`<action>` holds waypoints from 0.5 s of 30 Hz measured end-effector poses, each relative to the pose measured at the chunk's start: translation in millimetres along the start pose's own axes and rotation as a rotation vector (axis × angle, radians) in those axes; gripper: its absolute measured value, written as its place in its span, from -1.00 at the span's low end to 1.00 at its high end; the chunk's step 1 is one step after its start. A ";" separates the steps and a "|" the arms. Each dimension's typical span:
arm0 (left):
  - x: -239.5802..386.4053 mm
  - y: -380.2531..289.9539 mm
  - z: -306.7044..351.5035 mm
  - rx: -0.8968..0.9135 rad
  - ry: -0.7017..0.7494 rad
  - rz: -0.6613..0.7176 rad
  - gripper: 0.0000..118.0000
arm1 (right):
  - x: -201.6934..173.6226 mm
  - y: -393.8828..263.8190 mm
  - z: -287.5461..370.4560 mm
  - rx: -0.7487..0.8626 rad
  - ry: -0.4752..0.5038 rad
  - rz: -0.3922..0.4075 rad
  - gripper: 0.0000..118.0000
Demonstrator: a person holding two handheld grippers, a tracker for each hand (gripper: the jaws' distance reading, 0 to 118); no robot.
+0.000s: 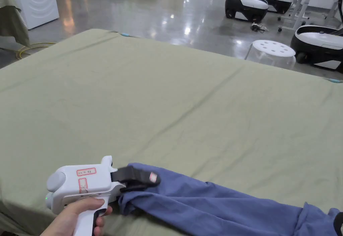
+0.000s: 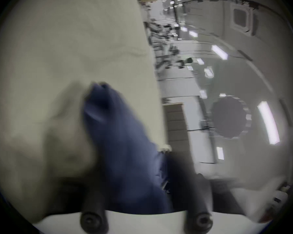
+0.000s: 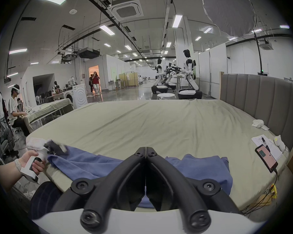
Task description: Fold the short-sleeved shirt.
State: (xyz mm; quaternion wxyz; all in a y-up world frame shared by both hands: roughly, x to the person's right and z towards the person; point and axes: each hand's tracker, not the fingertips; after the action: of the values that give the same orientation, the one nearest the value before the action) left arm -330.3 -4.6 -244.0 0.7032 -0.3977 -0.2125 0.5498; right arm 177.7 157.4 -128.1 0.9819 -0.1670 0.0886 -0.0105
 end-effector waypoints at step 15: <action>157.8 -53.1 24.8 0.237 0.819 -0.589 -0.93 | -3.3 -1.6 15.6 0.035 0.040 -0.001 -0.94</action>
State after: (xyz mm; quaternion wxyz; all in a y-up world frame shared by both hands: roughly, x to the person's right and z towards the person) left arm -268.4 148.0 -209.1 0.8939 -0.4212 0.0409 0.1480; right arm 177.2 161.2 -112.6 0.9827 -0.1496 0.1078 -0.0157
